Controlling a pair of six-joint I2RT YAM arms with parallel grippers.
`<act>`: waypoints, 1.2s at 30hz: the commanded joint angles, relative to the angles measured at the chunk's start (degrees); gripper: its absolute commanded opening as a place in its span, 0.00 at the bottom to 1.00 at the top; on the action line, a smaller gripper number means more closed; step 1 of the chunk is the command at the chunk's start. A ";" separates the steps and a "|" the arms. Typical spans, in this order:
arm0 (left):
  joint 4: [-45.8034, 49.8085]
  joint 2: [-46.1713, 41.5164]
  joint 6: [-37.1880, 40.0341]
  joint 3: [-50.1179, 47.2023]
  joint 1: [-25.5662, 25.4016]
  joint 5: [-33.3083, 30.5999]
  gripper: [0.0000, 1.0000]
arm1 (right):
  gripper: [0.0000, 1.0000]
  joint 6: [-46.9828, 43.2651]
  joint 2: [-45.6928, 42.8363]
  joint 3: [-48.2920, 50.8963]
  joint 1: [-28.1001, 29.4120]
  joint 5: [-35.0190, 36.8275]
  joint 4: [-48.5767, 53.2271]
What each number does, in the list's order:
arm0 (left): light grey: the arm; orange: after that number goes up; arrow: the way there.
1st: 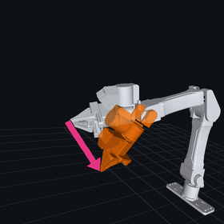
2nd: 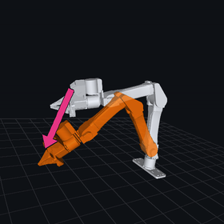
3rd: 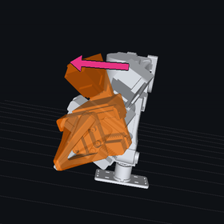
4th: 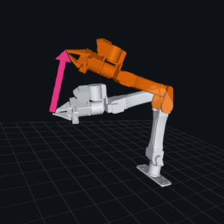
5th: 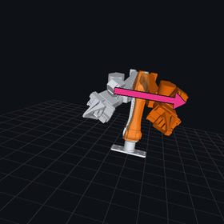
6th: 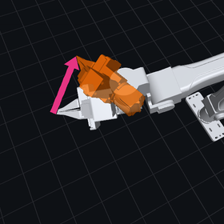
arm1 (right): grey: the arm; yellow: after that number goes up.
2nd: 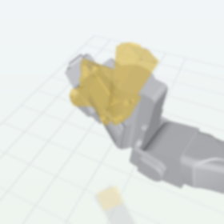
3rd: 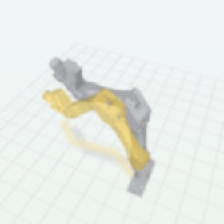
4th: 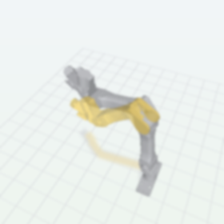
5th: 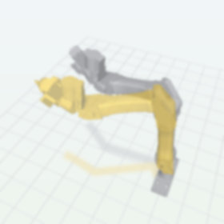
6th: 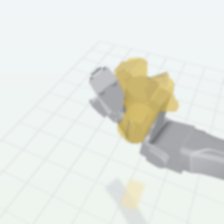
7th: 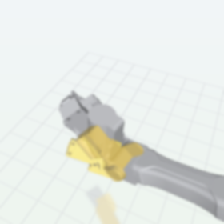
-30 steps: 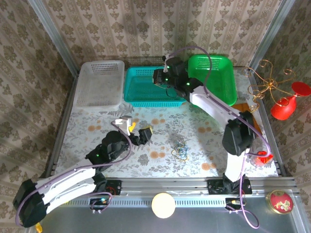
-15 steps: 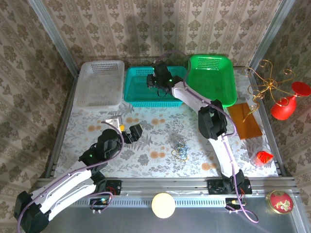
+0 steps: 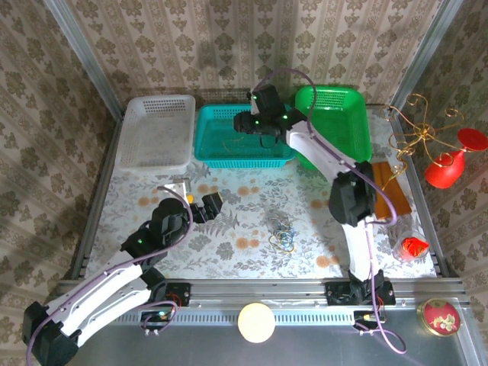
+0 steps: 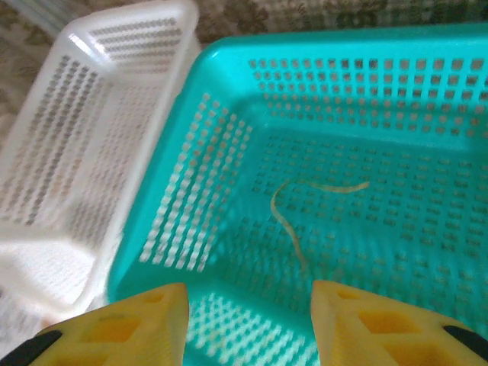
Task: Untangle the cables
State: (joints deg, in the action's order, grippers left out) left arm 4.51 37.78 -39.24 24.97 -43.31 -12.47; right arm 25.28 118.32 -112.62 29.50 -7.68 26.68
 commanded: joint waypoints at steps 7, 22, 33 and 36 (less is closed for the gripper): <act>-2.41 2.94 -0.13 1.39 0.90 4.70 1.00 | 0.48 3.59 -28.86 38.13 4.58 -1.93 -6.81; -5.78 13.77 -1.47 4.06 -0.18 8.22 1.00 | 0.57 22.29 -63.29 82.83 9.72 8.29 -2.80; -7.26 22.61 -1.94 7.75 -3.85 8.18 1.00 | 0.56 29.27 -53.48 85.27 15.22 2.67 -19.83; -8.71 24.18 -2.87 7.54 -4.39 8.13 1.00 | 0.54 29.56 -47.24 80.62 15.91 -0.44 -25.28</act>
State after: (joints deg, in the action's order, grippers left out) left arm -1.91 61.10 -40.56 31.42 -47.13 -4.27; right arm 52.93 67.72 -27.42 44.69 -4.97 10.46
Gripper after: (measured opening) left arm 0.999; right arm 0.541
